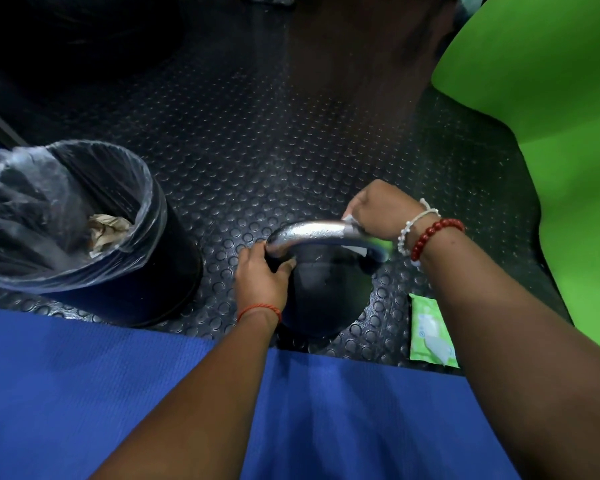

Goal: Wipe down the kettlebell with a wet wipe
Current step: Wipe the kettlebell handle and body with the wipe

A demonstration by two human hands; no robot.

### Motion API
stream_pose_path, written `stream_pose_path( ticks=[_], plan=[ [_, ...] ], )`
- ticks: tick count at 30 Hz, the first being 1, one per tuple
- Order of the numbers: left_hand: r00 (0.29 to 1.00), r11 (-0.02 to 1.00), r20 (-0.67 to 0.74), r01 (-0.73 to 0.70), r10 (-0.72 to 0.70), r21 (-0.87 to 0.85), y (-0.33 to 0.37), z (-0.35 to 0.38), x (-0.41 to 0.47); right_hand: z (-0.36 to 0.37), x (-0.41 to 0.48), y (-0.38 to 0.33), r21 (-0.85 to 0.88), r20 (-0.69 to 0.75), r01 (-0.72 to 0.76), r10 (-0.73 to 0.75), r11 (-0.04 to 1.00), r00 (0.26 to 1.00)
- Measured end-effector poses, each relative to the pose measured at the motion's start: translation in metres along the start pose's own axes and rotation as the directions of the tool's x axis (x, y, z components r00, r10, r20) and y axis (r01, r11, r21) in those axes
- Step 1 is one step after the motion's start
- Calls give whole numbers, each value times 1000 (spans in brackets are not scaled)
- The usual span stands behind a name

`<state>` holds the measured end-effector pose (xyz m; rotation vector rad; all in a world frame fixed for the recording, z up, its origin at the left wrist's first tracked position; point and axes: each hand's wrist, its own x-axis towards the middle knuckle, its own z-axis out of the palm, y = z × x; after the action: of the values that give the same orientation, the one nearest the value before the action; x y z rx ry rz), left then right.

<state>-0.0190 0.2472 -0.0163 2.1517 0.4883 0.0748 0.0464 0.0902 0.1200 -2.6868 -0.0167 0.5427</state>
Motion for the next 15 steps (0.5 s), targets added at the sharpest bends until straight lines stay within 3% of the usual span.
stream_pose_path(
  ticks=[2, 4, 7, 9, 11, 15],
  plan=[
    [1000, 1000, -2, 1, -1, 4, -1, 0, 0, 9, -6, 0, 50, -96, -35, 40, 998, 995],
    [1000, 1000, -7, 2, -2, 11, -3, 1, 1, 30, -22, 3, 26, -302, 6, 2, 1000, 953],
    [1000, 1000, -6, -2, 2, -2, -2, 1, 2, 66, -44, 13, -43, -614, 198, -182, 979, 768],
    [1000, 1000, -4, -2, 2, -9, -1, 1, 1, 80, -43, 21, -10, -763, 263, -178, 965, 622],
    [1000, 1000, -6, 2, -2, -7, -1, 1, 1, 88, -45, 23, -13, -825, 238, -145, 971, 547],
    [1000, 1000, -5, -7, 7, 1, -1, 1, 1, 102, -53, 22, -55, -876, 157, -122, 986, 466]
  ],
)
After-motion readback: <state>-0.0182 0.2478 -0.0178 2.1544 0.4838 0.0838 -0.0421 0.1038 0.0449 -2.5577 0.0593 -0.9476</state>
